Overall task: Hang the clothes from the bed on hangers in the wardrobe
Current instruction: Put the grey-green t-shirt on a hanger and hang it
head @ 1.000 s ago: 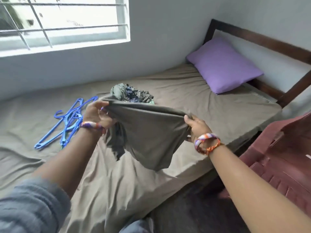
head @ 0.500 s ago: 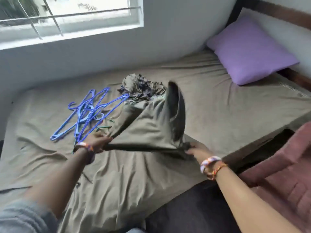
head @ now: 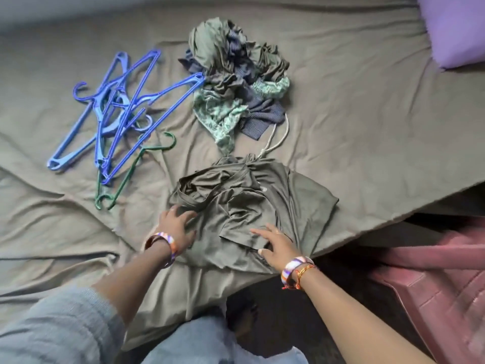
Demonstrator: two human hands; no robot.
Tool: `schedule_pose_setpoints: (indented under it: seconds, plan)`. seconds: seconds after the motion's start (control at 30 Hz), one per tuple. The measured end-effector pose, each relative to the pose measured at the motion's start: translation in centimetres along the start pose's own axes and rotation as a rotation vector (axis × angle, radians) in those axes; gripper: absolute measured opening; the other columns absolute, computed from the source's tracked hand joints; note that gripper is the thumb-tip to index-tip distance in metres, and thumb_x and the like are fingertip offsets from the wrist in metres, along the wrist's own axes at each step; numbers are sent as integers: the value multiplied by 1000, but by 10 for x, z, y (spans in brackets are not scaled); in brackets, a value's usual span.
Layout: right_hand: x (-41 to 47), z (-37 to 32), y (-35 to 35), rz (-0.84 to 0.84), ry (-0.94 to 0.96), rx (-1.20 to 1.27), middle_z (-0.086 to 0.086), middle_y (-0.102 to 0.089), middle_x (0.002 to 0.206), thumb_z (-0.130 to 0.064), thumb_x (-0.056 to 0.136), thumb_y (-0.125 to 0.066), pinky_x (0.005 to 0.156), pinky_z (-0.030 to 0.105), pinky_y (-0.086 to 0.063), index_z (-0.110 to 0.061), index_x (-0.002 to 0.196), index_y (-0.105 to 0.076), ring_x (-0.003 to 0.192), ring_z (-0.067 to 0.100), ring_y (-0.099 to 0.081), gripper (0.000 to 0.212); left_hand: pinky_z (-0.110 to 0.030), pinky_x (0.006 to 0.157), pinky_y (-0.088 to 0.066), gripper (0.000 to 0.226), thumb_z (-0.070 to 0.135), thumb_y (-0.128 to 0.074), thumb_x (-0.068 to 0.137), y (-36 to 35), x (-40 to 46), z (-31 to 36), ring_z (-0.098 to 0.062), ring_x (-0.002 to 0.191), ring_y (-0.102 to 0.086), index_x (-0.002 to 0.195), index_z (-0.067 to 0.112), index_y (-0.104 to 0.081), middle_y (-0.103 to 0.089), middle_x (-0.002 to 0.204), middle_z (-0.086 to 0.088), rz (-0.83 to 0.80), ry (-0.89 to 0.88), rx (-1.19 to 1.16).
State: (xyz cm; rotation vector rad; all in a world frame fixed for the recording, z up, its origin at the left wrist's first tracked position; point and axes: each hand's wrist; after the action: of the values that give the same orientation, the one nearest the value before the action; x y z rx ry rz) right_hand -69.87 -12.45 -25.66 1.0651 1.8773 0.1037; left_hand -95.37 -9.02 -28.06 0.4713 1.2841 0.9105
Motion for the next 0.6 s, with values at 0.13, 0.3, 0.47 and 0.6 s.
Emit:
schedule_pose_setpoints:
  seconds: [0.13,0.3,0.47,0.6]
  plan:
    - [23,-11,-10,-151,-33,-250,2,-7,158,-16,89,-58,116,31,-17,-32,138,-45,145,22,-8,53,-40,111,-18,44,42,-56,85,10,30,23,-32,140,-12,128,42,-48,-9,157,-1,-109,-51,211]
    - [31,-19,-12,-244,-153,-308,10,-63,118,-19,91,-50,91,32,-47,-17,107,-66,111,29,-57,23,-34,102,-28,23,37,-55,85,39,47,52,-17,117,-51,105,34,-66,-64,113,8,-265,-255,297]
    - [34,-40,-6,5,-454,649,4,-62,94,-35,97,-45,60,27,-46,-17,87,-61,82,21,-59,27,-9,79,-45,26,34,-58,85,10,34,46,5,81,-57,108,45,-65,-67,113,6,-676,-356,60]
    - [33,-45,-10,166,-500,789,9,-56,77,0,84,-65,51,18,-45,-9,96,-51,67,18,-53,20,-7,70,-42,24,8,-64,82,18,5,92,3,65,-55,103,17,-71,-68,82,12,-867,-514,-282]
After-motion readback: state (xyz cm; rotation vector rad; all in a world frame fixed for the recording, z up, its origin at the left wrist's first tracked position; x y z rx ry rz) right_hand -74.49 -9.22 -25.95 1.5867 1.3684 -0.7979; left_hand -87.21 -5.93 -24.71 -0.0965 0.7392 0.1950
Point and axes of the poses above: each hand's wrist, its own x-axis towards the middle knuckle, its own y-axis out of the back of the hand, z = x × y
